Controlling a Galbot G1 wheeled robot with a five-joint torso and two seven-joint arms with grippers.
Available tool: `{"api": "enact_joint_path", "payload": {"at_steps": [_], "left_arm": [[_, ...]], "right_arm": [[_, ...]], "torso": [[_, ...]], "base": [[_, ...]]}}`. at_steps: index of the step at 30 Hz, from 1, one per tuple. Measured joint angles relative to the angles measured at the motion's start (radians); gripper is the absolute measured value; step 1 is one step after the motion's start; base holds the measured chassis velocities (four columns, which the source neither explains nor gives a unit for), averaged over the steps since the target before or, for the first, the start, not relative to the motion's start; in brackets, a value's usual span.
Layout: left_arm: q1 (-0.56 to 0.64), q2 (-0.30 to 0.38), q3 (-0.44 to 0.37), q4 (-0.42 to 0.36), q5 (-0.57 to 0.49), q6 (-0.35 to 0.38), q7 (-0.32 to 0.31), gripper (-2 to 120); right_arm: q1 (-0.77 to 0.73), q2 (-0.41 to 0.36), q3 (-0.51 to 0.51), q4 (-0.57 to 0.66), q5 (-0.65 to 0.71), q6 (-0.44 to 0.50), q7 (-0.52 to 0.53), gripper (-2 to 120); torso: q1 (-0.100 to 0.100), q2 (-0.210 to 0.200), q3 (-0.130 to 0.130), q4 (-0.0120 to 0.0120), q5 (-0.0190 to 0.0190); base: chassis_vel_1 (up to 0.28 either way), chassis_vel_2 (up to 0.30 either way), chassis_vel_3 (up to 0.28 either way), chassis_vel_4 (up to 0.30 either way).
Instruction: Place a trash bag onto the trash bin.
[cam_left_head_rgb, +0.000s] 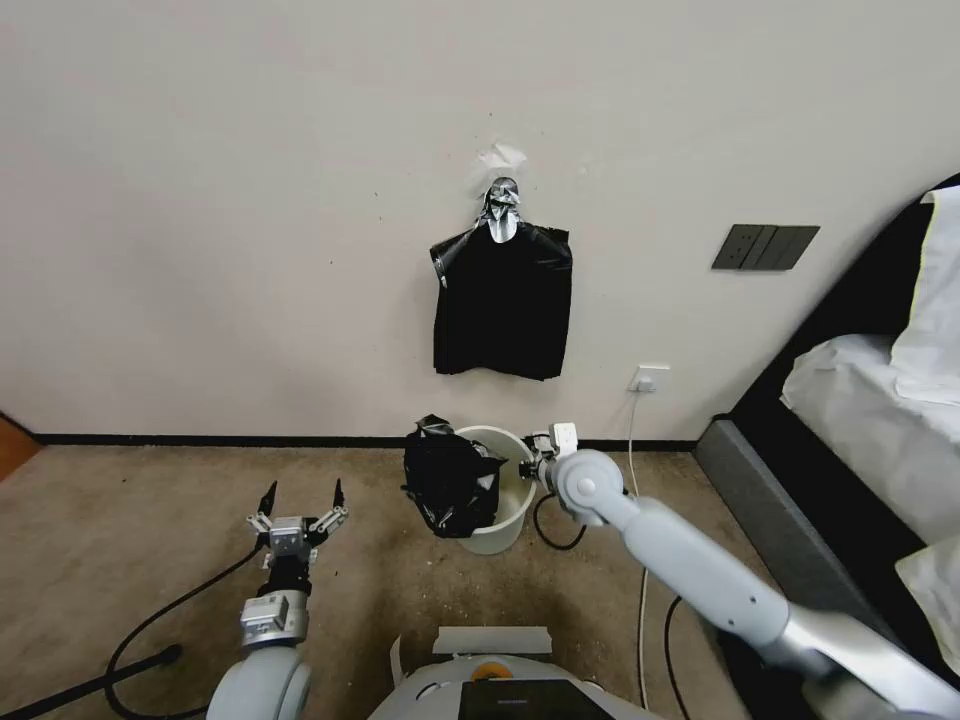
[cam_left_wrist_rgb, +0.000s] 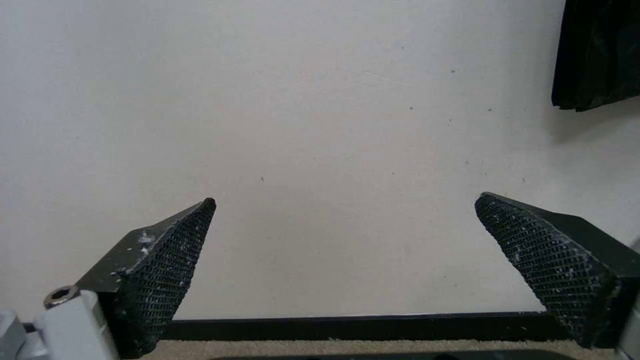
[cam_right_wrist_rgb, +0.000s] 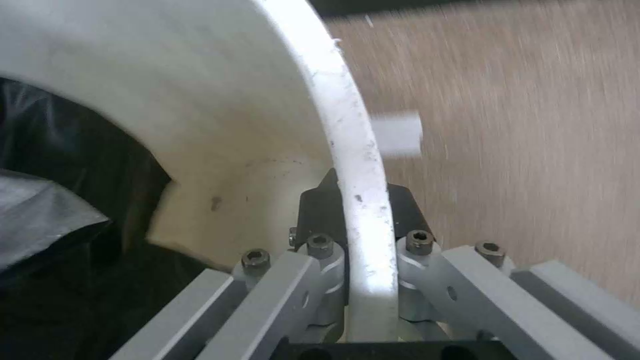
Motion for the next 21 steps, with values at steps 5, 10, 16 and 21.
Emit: {"api": "enact_joint_path", "payload": {"at_steps": [5, 10, 16, 21], "left_arm": [[-0.006, 0.008, 0.009, 0.001, -0.001, 0.013, 0.001, 100], [-0.005, 0.006, 0.053, 0.008, -0.001, 0.031, 0.006, 100], [0.004, 0.033, 0.086, -0.023, -0.070, 0.102, 0.054, 100], [0.011, 0.079, 0.093, -0.074, -0.236, 0.221, 0.116, 100]], "right_arm": [[-0.080, 0.040, 0.023, 0.021, -0.061, 0.041, 0.020, 2], [-0.130, 0.070, 0.032, 0.023, -0.123, 0.053, 0.004, 2], [-0.142, 0.085, 0.031, 0.042, -0.154, 0.061, -0.010, 14], [-0.146, 0.098, 0.032, 0.075, -0.171, 0.067, 0.009, 34]], "torso": [[0.000, 0.000, 0.000, 0.0001, 0.0000], [0.000, 0.000, 0.000, 0.0002, -0.0001], [0.000, 0.000, 0.000, 0.0002, 0.0001], [0.000, 0.000, 0.000, 0.0003, 0.0000]], "base": [[0.000, 0.000, 0.000, 0.000], [0.000, 0.000, 0.000, 0.000], [0.000, 0.000, 0.000, 0.000], [0.000, 0.000, 0.000, 0.000]]}}
